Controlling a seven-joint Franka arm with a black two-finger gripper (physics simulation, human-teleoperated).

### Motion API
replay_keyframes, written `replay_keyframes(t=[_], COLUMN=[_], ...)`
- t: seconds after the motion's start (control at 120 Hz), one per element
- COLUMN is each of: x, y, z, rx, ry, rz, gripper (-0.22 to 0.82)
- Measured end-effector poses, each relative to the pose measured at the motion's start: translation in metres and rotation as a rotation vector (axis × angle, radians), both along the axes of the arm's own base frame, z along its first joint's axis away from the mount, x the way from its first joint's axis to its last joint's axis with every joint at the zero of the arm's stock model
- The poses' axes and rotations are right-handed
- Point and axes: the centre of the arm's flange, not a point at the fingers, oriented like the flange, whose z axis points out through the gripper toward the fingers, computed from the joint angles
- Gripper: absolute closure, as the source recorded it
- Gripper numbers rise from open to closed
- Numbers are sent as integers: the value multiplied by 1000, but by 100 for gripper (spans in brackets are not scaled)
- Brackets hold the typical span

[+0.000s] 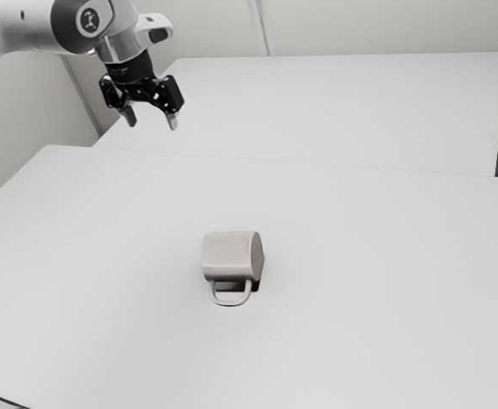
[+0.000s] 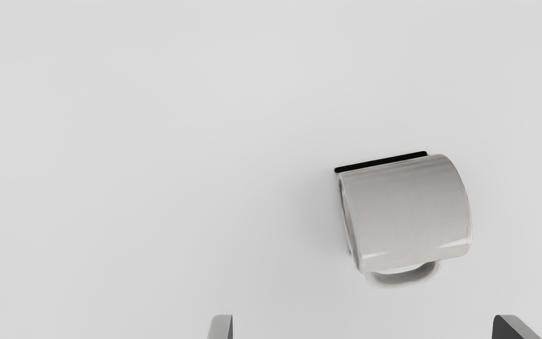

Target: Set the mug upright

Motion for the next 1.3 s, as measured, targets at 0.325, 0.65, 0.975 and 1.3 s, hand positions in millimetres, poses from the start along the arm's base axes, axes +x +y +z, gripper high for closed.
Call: replay_keyframes(t=[0.325,0.65,0.975,1.3], x=[-14,-47,-73,-87], y=[-8,28,37,48], z=[5,-50,-144,-214], rx=[-31,-243,-539,-716], ry=[23,28,11,-8], rz=[-27,92,197,260], gripper=[0,0,0,0])
